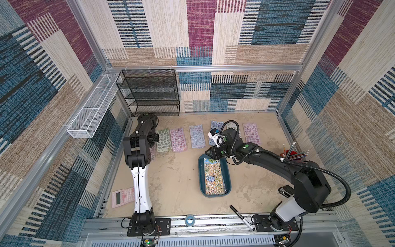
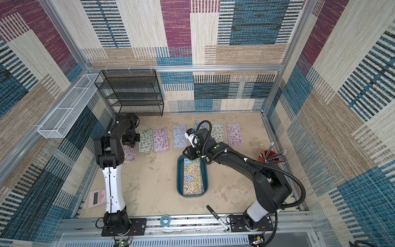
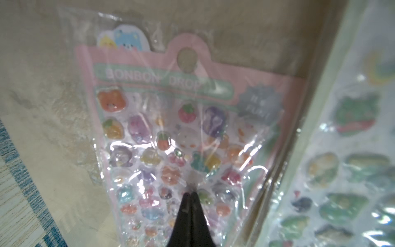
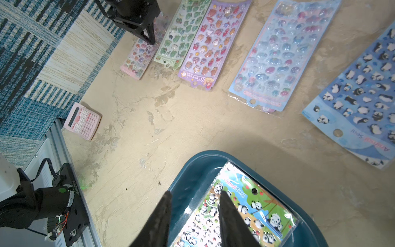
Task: Take the stickers out of the storage box
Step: Place the sticker at the center of the board.
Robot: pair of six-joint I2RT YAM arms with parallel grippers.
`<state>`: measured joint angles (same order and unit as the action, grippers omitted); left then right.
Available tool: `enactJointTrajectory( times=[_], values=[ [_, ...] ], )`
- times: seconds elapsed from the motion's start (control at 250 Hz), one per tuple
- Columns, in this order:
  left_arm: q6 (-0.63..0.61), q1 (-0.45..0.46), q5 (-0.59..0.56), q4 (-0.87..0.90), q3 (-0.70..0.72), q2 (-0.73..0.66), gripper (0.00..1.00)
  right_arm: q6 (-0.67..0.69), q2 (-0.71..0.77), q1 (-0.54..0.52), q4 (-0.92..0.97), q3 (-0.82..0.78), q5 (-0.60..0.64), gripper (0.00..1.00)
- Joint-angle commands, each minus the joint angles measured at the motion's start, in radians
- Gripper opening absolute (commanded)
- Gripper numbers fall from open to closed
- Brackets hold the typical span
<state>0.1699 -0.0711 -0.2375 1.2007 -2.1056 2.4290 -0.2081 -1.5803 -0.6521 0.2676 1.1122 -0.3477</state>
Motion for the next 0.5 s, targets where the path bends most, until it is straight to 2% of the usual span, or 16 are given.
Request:
enactJointTrajectory(
  times=[0.0, 0.308, 0.496],
  values=[
    [0.002, -0.011, -0.017, -0.029, -0.017, 0.032, 0.0, -0.008, -0.009, 0.0, -0.004, 0.014, 0.007, 0.38],
    [-0.017, -0.021, -0.04, -0.027, -0.074, 0.082, 0.0, -0.012, -0.034, 0.0, 0.002, 0.034, 0.009, 0.38],
    [-0.02, -0.021, -0.036, -0.025, -0.094, 0.041, 0.0, -0.017, -0.032, -0.001, -0.003, 0.039, 0.015, 0.38]
  ],
)
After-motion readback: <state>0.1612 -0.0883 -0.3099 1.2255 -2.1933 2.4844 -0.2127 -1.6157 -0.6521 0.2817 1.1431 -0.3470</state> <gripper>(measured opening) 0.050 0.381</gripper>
